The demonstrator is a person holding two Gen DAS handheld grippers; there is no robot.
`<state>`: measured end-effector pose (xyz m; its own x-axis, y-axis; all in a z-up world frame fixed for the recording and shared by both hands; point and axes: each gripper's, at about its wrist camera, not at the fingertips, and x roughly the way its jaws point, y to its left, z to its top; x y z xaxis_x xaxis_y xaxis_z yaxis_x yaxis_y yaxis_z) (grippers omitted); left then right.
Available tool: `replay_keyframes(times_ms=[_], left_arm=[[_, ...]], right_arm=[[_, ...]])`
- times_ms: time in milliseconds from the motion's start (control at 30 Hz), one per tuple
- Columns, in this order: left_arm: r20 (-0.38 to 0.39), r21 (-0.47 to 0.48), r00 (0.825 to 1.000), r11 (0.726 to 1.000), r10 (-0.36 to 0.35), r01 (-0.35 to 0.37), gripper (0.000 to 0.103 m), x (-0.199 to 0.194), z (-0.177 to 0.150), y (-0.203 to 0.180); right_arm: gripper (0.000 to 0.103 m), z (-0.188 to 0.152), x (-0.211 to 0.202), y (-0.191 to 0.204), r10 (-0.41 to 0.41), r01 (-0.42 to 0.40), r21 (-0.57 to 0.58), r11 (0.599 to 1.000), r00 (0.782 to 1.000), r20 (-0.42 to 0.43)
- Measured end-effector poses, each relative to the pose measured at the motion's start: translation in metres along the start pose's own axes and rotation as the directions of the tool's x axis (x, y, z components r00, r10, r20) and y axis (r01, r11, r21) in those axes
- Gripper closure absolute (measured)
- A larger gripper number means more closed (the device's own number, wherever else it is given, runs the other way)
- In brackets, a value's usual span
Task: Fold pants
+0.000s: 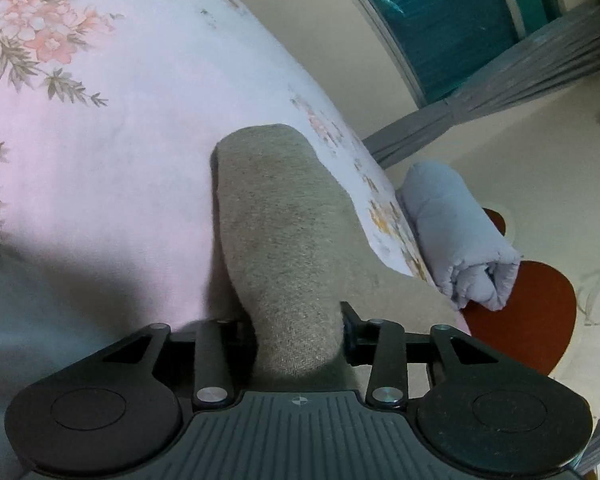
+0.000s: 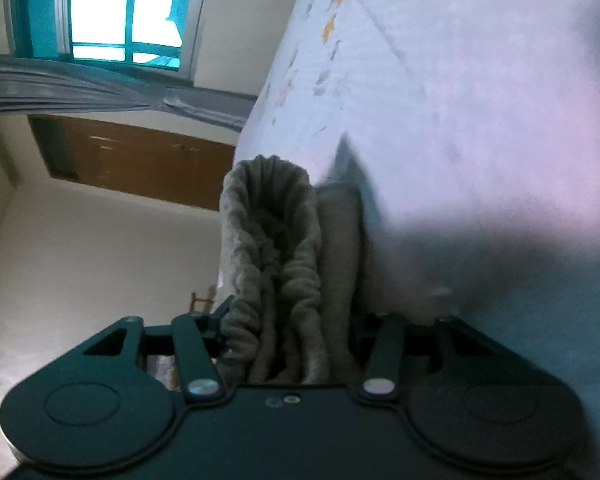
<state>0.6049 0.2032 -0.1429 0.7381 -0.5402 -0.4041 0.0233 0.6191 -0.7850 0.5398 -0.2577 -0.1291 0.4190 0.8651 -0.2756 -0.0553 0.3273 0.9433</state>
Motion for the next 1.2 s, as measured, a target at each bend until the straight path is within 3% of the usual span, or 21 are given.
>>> replay_keyframes(times_ms=[33,67,100,167,233,333,400,500,567,633,667,767,833,867,900,967,1100,1200], left_arm=[[-0.001,0.007,1.000,1.000,0.004,-0.004,0.055,-0.010,0.000,0.004],[0.005,0.026,1.000,1.000,0.014,-0.014,0.042,-0.020,0.001,0.003],[0.018,0.051,0.999,0.998,0.032,-0.033,0.020,-0.030,0.001,-0.002],[0.074,0.096,0.992,0.990,0.098,-0.105,0.000,-0.057,-0.002,-0.015],[0.124,0.154,0.983,0.976,0.133,-0.152,0.000,-0.093,-0.007,-0.026],[0.187,0.205,0.974,0.964,0.131,-0.169,0.000,-0.130,-0.018,-0.041],[0.204,0.256,0.954,0.929,0.219,-0.268,0.000,-0.138,-0.033,-0.054],[0.187,0.295,0.940,0.897,0.285,-0.330,0.000,-0.129,-0.055,-0.065],[0.173,0.308,0.933,0.883,0.315,-0.355,0.000,-0.124,-0.069,-0.063],[0.132,0.315,0.931,0.876,0.341,-0.366,0.000,-0.115,-0.083,-0.059],[0.115,0.315,0.925,0.870,0.362,-0.379,0.000,-0.110,-0.090,-0.054],[0.142,0.329,0.921,0.860,0.362,-0.389,0.000,-0.111,-0.100,-0.052],[0.136,0.326,0.914,0.854,0.381,-0.405,0.000,-0.113,-0.097,-0.056],[0.142,0.328,0.909,0.847,0.392,-0.417,0.000,-0.117,-0.097,-0.060],[0.159,0.340,0.902,0.836,0.402,-0.432,0.000,-0.123,-0.097,-0.067],[0.212,0.376,0.881,0.797,0.422,-0.472,0.000,-0.142,-0.105,-0.083],[0.282,0.392,0.849,0.754,0.447,-0.527,0.000,-0.186,-0.134,-0.104],[0.333,0.363,0.814,0.732,0.476,-0.576,0.000,-0.221,-0.165,-0.116]], right_arm=[[0.057,0.001,-0.006,0.002,-0.007,0.007,0.007,1.000,1.000,0.005],[0.052,0.002,-0.016,0.005,-0.018,0.018,0.004,1.000,0.999,0.028],[0.042,0.004,-0.027,0.007,-0.025,0.025,-0.003,1.000,0.998,0.049],[0.031,0.007,-0.061,0.011,-0.027,0.027,0.002,1.000,0.990,0.141],[0.028,-0.001,-0.090,0.029,-0.049,0.063,-0.059,0.996,0.976,0.213],[0.029,-0.023,-0.106,0.067,0.074,-0.045,-0.166,0.985,0.981,0.176],[0.027,-0.037,-0.101,0.088,0.111,-0.082,-0.207,0.975,0.985,0.134],[0.026,-0.053,-0.073,0.102,0.130,-0.115,-0.201,0.973,0.990,0.061],[0.024,-0.060,-0.052,0.101,0.097,-0.087,-0.171,0.981,0.994,0.046],[0.037,-0.061,-0.032,0.080,-0.024,0.025,-0.094,0.995,1.000,0.011],[0.058,-0.063,-0.030,0.068,-0.061,0.062,-0.056,0.996,0.998,0.018],[0.088,-0.068,-0.039,0.046,-0.075,0.074,0.009,0.997,0.996,0.055],[0.088,-0.074,-0.044,0.047,-0.070,0.069,0.021,0.997,0.996,0.063],[0.073,-0.077,-0.049,0.054,-0.070,0.070,0.007,0.998,0.995,0.072],[0.047,-0.079,-0.054,0.061,-0.066,0.068,-0.023,0.997,0.994,0.084],[0.009,-0.094,-0.078,0.086,-0.111,0.127,-0.114,0.985,0.985,0.136],[0.006,-0.138,-0.125,0.126,-0.185,0.255,-0.367,0.895,0.959,0.213],[0.006,-0.183,-0.167,0.144,-0.200,0.372,-0.511,0.775,0.911,0.360]])
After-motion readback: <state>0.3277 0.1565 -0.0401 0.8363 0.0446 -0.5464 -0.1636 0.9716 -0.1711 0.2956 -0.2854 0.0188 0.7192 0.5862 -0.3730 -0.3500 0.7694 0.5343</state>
